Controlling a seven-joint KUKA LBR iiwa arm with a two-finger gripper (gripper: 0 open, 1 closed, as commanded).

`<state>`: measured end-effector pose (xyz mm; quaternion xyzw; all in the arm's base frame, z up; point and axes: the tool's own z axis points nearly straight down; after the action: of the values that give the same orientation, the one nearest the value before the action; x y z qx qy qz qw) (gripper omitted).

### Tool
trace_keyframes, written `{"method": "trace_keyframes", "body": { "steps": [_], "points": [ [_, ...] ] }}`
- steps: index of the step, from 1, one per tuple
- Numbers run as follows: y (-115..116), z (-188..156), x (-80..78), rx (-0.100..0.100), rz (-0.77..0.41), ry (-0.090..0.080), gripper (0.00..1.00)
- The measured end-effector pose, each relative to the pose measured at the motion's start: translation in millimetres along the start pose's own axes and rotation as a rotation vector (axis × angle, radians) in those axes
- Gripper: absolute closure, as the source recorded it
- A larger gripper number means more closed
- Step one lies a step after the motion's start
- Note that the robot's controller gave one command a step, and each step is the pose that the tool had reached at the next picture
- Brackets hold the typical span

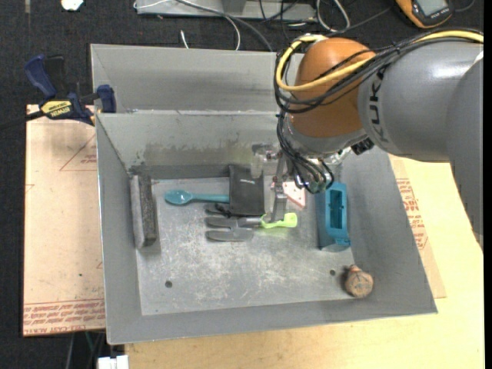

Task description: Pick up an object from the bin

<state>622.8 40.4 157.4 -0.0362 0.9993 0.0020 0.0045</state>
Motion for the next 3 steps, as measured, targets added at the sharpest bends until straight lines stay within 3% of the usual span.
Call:
{"method": "trace_keyframes", "body": {
  "steps": [1,2,3],
  "points": [
    [20.4,48.5,-12.8,0.001,0.105,-0.003,0.0],
    [18.8,64.1,-16.1,0.0,0.032,0.003,0.0],
    [13.1,65.9,-12.2,0.0,0.019,-0.005,0.0]
  ]
}}
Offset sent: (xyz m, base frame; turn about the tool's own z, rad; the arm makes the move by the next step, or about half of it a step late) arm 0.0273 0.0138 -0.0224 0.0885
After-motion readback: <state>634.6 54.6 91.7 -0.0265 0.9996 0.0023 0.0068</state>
